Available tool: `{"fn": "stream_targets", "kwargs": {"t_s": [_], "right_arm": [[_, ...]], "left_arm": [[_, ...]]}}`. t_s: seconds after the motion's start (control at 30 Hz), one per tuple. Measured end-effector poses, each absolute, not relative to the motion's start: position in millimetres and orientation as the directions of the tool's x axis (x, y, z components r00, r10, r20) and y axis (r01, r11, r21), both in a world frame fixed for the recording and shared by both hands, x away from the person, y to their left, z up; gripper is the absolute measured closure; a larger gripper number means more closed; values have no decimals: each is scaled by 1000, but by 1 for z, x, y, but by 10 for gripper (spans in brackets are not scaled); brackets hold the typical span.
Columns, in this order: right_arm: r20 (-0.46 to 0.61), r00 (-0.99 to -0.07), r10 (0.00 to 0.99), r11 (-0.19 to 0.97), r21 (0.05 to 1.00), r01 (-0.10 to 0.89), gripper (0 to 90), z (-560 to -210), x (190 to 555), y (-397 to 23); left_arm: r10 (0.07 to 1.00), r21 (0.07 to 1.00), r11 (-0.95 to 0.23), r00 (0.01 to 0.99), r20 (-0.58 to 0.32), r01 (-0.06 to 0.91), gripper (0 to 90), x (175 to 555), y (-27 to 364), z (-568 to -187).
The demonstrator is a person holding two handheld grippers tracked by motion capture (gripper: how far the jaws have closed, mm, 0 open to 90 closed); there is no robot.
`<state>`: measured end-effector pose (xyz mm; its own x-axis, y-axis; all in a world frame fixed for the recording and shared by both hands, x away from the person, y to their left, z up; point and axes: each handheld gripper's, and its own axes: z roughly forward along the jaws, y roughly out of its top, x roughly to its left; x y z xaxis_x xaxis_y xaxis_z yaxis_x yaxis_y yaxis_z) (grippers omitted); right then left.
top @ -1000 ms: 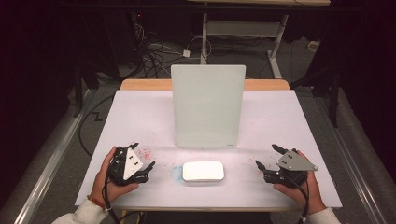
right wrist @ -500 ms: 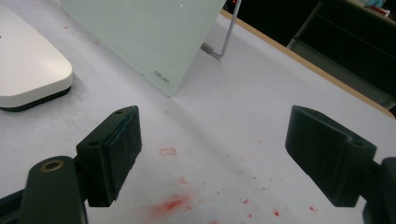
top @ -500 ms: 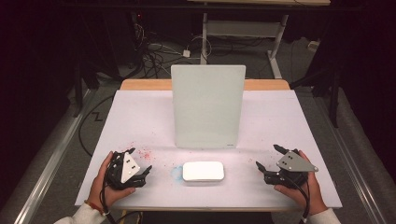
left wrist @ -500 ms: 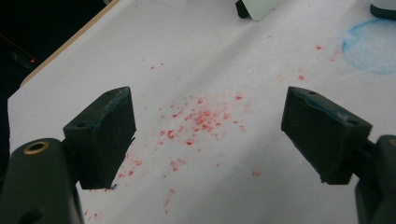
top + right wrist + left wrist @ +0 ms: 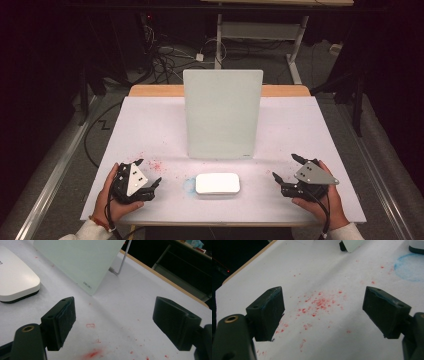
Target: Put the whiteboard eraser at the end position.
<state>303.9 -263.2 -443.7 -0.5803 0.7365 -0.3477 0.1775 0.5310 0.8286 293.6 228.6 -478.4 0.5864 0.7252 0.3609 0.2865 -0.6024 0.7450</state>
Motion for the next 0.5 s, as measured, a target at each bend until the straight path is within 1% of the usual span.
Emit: {"fn": "stream_targets", "kwargs": {"t_s": [0.2, 0.5], "right_arm": [[-332, -589, 737, 526, 829, 191, 192, -447, 310, -265], [-328, -600, 730, 531, 824, 196, 193, -450, 311, -265]], "left_arm": [[752, 754, -576, 567, 337, 316, 172, 297, 231, -477], [746, 750, -581, 576, 334, 318, 163, 299, 228, -478]]}}
